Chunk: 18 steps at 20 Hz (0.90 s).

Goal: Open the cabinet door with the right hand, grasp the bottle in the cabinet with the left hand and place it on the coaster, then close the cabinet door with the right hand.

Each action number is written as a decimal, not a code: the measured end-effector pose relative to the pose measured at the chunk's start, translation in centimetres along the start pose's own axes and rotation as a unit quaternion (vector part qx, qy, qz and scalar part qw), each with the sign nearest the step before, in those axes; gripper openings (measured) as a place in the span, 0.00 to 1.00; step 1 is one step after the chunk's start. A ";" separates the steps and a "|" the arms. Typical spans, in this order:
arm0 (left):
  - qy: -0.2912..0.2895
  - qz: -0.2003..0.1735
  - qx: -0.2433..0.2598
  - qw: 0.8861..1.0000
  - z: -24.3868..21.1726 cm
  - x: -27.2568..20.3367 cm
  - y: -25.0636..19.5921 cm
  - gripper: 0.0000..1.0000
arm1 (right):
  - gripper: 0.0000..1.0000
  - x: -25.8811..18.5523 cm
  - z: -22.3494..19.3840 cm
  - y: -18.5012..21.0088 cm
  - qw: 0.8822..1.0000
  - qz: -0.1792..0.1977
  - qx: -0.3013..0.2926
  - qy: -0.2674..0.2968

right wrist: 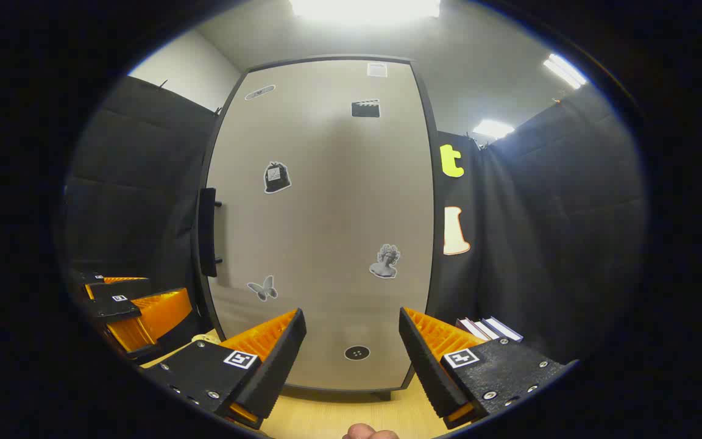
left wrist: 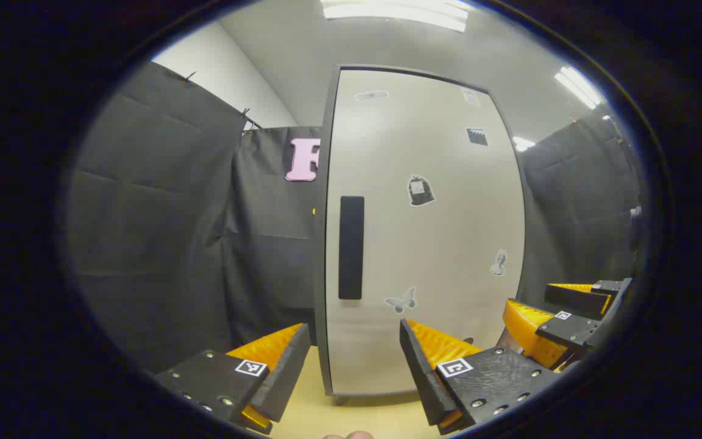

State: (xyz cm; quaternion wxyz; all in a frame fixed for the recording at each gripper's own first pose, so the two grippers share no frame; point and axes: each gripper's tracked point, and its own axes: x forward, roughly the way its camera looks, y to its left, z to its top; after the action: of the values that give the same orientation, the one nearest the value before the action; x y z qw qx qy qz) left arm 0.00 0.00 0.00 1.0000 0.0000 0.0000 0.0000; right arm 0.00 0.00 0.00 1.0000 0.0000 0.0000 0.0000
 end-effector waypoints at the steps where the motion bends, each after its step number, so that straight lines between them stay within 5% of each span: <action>1: -0.004 -0.006 0.003 1.000 0.3 -0.2 -0.1 0.86 | 0.95 -0.1 0.0 0.3 1.000 -0.003 -0.004 0.000; 18: -0.002 -0.024 0.016 1.000 0.4 -2.0 -2.0 0.85 | 0.95 -1.9 0.5 1.0 1.000 0.004 0.012 0.022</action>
State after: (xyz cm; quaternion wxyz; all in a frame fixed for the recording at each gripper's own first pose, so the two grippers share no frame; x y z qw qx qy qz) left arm -1.97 -2.01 0.41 0.9996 0.0160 -0.0018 -0.0240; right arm -1.94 1.00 0.51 0.9997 0.0116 0.0218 0.0039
